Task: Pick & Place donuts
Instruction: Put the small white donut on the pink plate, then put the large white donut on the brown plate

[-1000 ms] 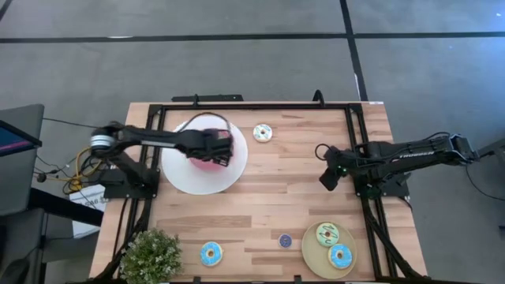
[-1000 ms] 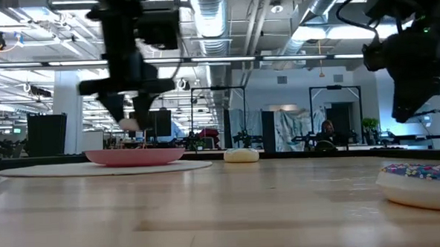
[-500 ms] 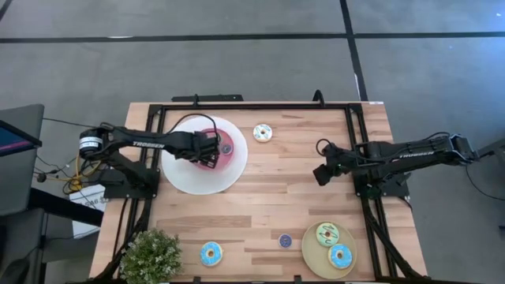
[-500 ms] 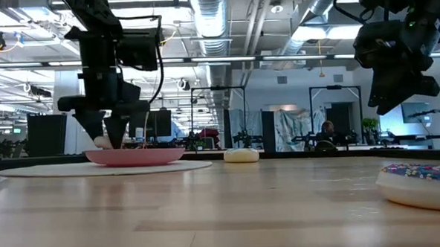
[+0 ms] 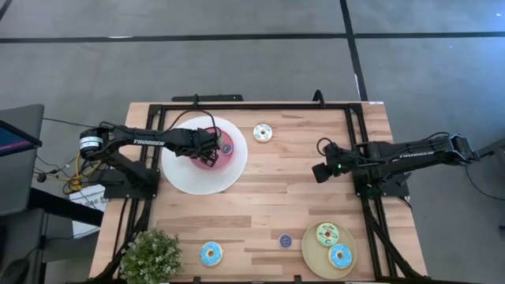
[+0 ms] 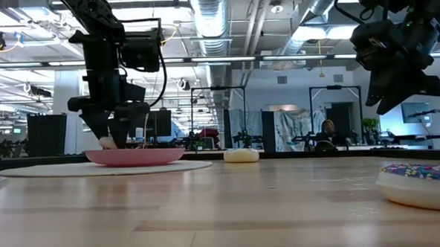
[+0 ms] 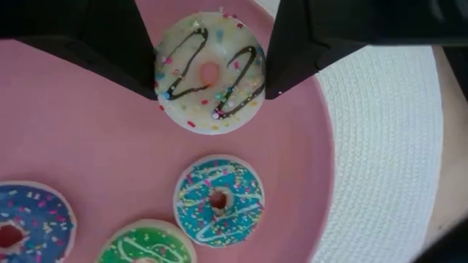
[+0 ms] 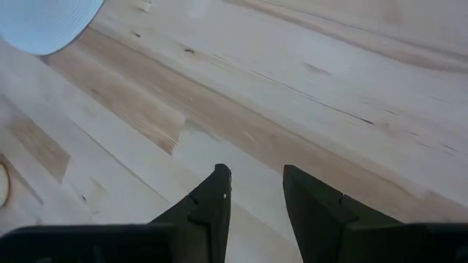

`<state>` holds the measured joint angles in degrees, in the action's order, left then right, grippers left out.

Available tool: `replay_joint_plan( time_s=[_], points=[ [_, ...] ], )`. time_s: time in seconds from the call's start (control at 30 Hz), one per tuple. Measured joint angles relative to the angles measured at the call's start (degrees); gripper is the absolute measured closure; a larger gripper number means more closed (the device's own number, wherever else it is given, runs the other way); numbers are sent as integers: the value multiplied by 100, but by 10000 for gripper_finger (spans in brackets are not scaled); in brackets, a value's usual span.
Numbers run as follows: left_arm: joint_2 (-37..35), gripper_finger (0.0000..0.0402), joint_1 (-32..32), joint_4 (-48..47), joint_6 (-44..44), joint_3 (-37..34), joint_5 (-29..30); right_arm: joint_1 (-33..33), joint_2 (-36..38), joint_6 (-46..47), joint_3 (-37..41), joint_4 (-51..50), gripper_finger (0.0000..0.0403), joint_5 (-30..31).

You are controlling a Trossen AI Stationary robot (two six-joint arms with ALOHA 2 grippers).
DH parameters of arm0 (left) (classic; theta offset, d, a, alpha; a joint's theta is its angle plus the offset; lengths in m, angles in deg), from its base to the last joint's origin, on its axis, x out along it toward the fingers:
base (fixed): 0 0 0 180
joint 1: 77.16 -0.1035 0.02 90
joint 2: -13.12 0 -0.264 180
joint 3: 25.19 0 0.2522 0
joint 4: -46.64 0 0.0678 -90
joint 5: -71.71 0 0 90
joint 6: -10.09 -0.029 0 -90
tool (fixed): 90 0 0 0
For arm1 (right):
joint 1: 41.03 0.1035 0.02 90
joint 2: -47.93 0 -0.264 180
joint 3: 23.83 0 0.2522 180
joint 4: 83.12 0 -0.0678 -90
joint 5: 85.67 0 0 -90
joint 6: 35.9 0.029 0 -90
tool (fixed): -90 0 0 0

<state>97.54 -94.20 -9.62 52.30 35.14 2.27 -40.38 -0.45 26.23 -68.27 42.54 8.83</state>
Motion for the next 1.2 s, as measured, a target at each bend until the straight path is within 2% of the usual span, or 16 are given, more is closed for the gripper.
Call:
replay_joint_plan(
  time_s=[0.37,0.63,0.8,0.87,0.97,1.07,1.17,1.2],
  points=[
    [-8,101,7,-61,-66,65,-17,0,0,-62,0,38,287,0],
    [-403,99,333,-99,181,680,134,0,0,-108,0,38,287,9],
    [-600,116,691,-41,350,1201,52,0,0,-109,0,123,287,31],
    [-603,136,922,101,349,1393,49,1,-16,-115,0,224,286,192],
    [-560,191,1303,383,344,1550,40,0,-104,-122,0,431,280,608],
    [-555,275,1637,547,390,1558,-4,-54,-268,-133,-2,726,273,904],
    [-555,366,1881,589,315,1521,-537,-169,-440,-701,-8,1097,266,918],
    [-553,383,1939,611,238,1515,-677,-196,-513,-964,-9,1202,263,915]
  ],
)
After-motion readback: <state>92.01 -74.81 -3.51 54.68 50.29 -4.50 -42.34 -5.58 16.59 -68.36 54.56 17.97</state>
